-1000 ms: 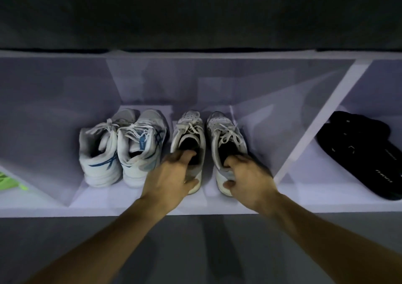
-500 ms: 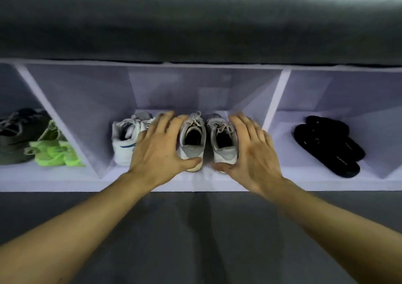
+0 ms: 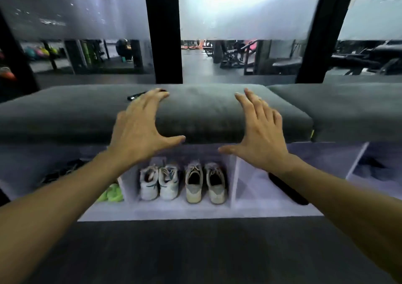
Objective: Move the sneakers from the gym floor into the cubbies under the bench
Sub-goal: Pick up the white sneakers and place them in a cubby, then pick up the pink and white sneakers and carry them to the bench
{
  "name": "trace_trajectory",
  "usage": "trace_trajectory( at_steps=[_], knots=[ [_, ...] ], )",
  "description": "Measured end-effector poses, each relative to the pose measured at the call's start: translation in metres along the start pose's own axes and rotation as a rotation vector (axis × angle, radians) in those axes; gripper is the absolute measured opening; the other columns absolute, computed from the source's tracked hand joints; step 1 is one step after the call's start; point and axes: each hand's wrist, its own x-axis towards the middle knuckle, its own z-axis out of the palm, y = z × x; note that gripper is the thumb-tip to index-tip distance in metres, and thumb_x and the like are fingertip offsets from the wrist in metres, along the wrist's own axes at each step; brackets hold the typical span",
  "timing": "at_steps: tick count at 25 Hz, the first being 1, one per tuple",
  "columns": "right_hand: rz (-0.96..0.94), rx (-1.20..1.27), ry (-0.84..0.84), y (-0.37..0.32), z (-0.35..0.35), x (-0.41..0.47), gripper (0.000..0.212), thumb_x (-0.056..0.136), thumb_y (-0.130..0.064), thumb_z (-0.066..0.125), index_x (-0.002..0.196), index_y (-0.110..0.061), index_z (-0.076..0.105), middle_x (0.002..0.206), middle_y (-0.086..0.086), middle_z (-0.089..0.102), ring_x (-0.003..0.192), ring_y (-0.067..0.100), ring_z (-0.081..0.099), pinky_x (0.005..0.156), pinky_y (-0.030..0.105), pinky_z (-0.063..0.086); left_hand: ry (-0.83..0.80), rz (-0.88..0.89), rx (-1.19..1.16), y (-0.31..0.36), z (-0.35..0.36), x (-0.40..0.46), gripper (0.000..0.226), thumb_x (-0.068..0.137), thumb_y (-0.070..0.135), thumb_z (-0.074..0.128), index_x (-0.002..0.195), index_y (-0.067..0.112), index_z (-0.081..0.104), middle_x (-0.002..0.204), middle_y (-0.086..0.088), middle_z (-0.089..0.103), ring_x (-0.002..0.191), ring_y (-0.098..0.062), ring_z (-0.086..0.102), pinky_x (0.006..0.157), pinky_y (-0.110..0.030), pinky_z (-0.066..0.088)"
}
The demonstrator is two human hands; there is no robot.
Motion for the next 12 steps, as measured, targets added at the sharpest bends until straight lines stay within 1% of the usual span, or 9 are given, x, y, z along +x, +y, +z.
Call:
trace_trajectory(
  at_steps=[2,5,7,9,11,12],
  knots=[
    [0.017,0.013,0.007,-0.009,-0.073,0.038,0.123,0.050,-0.069,0.075,0.146,-0.025,0.013,0.156,0.000,0.012,0.141,0.024,0.016,0.108,0.050,0.022,0.018,-0.017,-0.024,0.019,-0.075,0.038,0.096,0.056,0.070,0.071,0.137,0.034,0.031,0.148,0.008,0.032,0.131,-0.021,0.036,0.101,-0.051,0.038],
    [0.004,-0.010,0.007,-0.034,-0.193,0.087,0.122,0.052,-0.071,0.073,0.147,-0.027,0.010,0.157,-0.001,0.011,0.142,0.023,0.014,0.108,0.055,0.022,0.001,-0.007,-0.014,0.051,-0.198,0.087,0.097,0.058,0.071,0.070,0.139,0.037,0.028,0.151,0.010,0.026,0.135,-0.019,0.029,0.103,-0.051,0.033],
    [0.016,-0.034,0.024,-0.057,-0.296,0.120,0.123,0.051,-0.074,0.071,0.146,-0.027,0.009,0.156,-0.001,0.012,0.141,0.023,0.014,0.106,0.056,0.023,-0.002,0.014,-0.011,0.078,-0.298,0.120,0.100,0.057,0.073,0.067,0.140,0.035,0.027,0.152,0.010,0.025,0.136,-0.019,0.028,0.104,-0.050,0.032],
    [0.033,-0.044,0.038,-0.081,-0.403,0.146,0.125,0.049,-0.077,0.068,0.146,-0.027,0.009,0.156,-0.002,0.011,0.141,0.022,0.014,0.107,0.055,0.022,-0.012,0.032,0.014,0.107,-0.396,0.149,0.103,0.056,0.074,0.066,0.141,0.034,0.026,0.152,0.008,0.025,0.136,-0.021,0.029,0.104,-0.050,0.031],
    [0.030,-0.058,0.050,-0.098,-0.493,0.168,0.125,0.047,-0.079,0.066,0.146,-0.027,0.009,0.156,-0.003,0.012,0.141,0.022,0.014,0.106,0.054,0.023,-0.003,0.034,0.034,0.134,-0.480,0.173,0.104,0.055,0.073,0.068,0.141,0.035,0.025,0.153,0.008,0.024,0.136,-0.021,0.029,0.103,-0.054,0.031],
    [0.023,-0.060,0.054,-0.104,-0.527,0.176,0.125,0.047,-0.080,0.066,0.146,-0.028,0.009,0.156,-0.004,0.012,0.141,0.021,0.015,0.106,0.054,0.024,0.006,0.041,0.034,0.145,-0.512,0.184,0.104,0.055,0.073,0.069,0.141,0.035,0.025,0.153,0.009,0.024,0.136,-0.021,0.029,0.102,-0.055,0.031]
  ],
)
